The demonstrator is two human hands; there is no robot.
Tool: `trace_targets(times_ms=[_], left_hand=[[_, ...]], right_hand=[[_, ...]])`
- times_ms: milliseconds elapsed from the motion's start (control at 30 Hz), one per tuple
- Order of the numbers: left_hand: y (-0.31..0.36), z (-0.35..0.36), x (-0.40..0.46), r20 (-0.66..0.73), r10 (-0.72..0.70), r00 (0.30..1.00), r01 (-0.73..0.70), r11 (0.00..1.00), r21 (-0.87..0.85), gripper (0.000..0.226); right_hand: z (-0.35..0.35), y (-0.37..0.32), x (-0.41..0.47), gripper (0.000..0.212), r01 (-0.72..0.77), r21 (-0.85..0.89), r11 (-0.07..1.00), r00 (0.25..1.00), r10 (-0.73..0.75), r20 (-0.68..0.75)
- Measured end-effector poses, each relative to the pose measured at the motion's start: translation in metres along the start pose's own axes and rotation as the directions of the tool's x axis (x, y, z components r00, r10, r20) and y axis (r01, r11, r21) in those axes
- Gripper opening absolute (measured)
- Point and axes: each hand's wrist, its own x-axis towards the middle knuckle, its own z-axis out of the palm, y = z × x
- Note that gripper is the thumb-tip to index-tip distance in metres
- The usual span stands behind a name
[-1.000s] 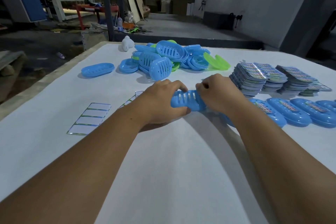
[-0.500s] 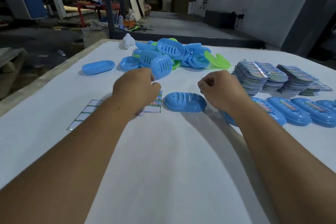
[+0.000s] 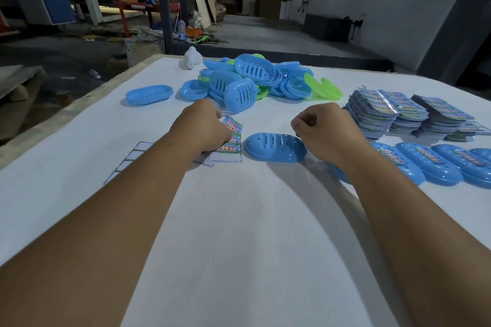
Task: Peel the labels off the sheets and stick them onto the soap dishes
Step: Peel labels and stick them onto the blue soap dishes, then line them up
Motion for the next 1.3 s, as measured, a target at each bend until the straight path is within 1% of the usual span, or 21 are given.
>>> trace_targets(times_ms=[33, 67, 133, 200, 267, 300, 367, 400, 467, 500, 567, 633, 667, 767, 1067, 1300], left_hand=[[0.0, 0.0, 0.001, -0.014, 0.01, 1.0, -0.01, 1.0, -0.029, 0.028], [-0.001, 0.0, 0.003, -0.034, 0.029, 0.999, -0.031, 0.998, -0.063, 0.025], [0.001, -0.003, 0.003, -0.077, 0.06, 0.995, -0.072, 0.985, -0.16, 0.028], [0.005, -0.005, 0.0, -0.095, 0.087, 0.992, -0.111, 0.951, -0.288, 0.033], [0.011, -0.007, -0.005, -0.095, 0.119, 0.988, -0.148, 0.897, -0.417, 0.039], [0.014, -0.008, -0.008, -0.094, 0.134, 0.987, -0.163, 0.861, -0.482, 0.037], [0.017, -0.009, -0.012, -0.079, 0.163, 0.983, -0.178, 0.78, -0.6, 0.022], [0.019, -0.01, -0.014, -0.069, 0.177, 0.982, -0.18, 0.744, -0.644, 0.016], [0.022, -0.008, -0.016, -0.051, 0.198, 0.979, -0.177, 0.696, -0.696, 0.011], [0.023, -0.008, -0.016, -0.046, 0.208, 0.977, -0.18, 0.692, -0.699, 0.012], [0.024, -0.007, -0.016, -0.051, 0.202, 0.978, -0.182, 0.712, -0.678, 0.019], [0.024, -0.006, -0.014, -0.057, 0.153, 0.987, -0.152, 0.743, -0.652, 0.028], [0.024, -0.005, -0.013, -0.048, 0.131, 0.99, -0.131, 0.758, -0.639, 0.029], [0.023, -0.003, -0.012, -0.02, 0.118, 0.993, -0.106, 0.791, -0.602, 0.023], [0.023, -0.002, -0.013, -0.041, 0.166, 0.985, -0.162, 0.83, -0.533, 0.023], [0.023, -0.002, -0.014, -0.052, 0.178, 0.983, -0.179, 0.839, -0.513, 0.024]], right_hand=[[0.0, 0.0, 0.0, 0.022, 0.019, 0.005, 1.0, 1.0, -0.019, 0.004], [0.001, 0.0, 0.0, 0.022, 0.043, 0.01, 0.999, 0.999, -0.043, 0.01], [0.002, -0.001, -0.001, 0.02, 0.092, 0.028, 0.995, 0.995, -0.093, 0.021], [0.004, -0.002, -0.001, 0.019, 0.114, 0.092, 0.989, 0.993, -0.116, 0.023], [0.005, -0.006, -0.002, 0.016, 0.104, 0.227, 0.968, 0.993, -0.113, 0.026], [0.005, -0.008, -0.003, 0.014, 0.084, 0.323, 0.943, 0.994, -0.103, 0.043], [0.005, -0.012, -0.005, 0.015, 0.026, 0.495, 0.868, 0.988, -0.097, 0.118], [0.006, -0.013, -0.006, 0.018, -0.004, 0.543, 0.839, 0.982, -0.1, 0.162], [0.007, -0.016, -0.007, 0.021, -0.039, 0.58, 0.814, 0.97, -0.109, 0.219], [0.007, -0.016, -0.007, 0.018, -0.042, 0.589, 0.807, 0.968, -0.113, 0.225], [0.007, -0.015, -0.006, 0.011, -0.035, 0.607, 0.794, 0.976, -0.103, 0.191], [0.005, -0.013, -0.004, 0.012, -0.032, 0.614, 0.789, 0.988, -0.066, 0.137], [0.004, -0.012, -0.003, 0.013, -0.037, 0.615, 0.788, 0.992, -0.045, 0.116], [0.005, -0.01, -0.002, 0.016, -0.047, 0.613, 0.789, 0.996, -0.01, 0.089], [0.003, -0.013, -0.003, 0.025, -0.052, 0.613, 0.788, 0.995, -0.01, 0.097], [0.003, -0.011, -0.001, 0.021, -0.048, 0.589, 0.807, 0.995, -0.012, 0.098]])
